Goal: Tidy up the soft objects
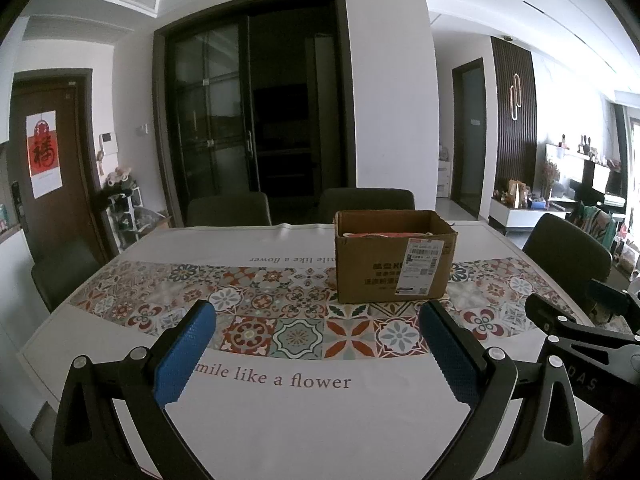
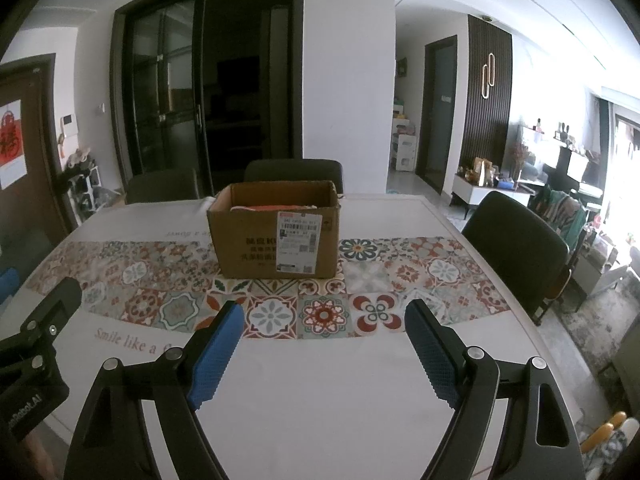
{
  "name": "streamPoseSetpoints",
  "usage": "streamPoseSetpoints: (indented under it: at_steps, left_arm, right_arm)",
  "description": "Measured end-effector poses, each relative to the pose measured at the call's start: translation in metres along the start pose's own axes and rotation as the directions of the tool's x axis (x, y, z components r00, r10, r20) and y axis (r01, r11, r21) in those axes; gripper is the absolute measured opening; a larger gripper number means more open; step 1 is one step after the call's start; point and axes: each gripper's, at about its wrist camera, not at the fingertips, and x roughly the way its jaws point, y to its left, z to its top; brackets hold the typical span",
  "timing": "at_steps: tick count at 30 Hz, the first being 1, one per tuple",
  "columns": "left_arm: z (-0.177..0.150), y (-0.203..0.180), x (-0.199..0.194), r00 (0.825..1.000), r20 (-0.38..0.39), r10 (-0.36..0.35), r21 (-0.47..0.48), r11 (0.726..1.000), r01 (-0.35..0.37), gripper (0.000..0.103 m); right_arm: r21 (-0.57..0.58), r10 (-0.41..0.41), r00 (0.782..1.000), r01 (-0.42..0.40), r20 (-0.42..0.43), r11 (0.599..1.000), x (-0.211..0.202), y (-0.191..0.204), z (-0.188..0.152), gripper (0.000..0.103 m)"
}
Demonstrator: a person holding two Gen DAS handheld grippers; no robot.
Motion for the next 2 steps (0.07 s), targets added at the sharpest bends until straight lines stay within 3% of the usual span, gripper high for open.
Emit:
streamPoseSetpoints:
  at_steps: [2]
  left_arm:
    - [0.0006, 0.0007, 0.0005, 1.0, -0.001, 0.002, -0.002, 1.0, -0.002, 0.103]
  right_arm:
    - [0.002, 0.0, 1.0, 0.0, 0.0, 1.0, -0.0001, -0.0002, -0.001, 0.084]
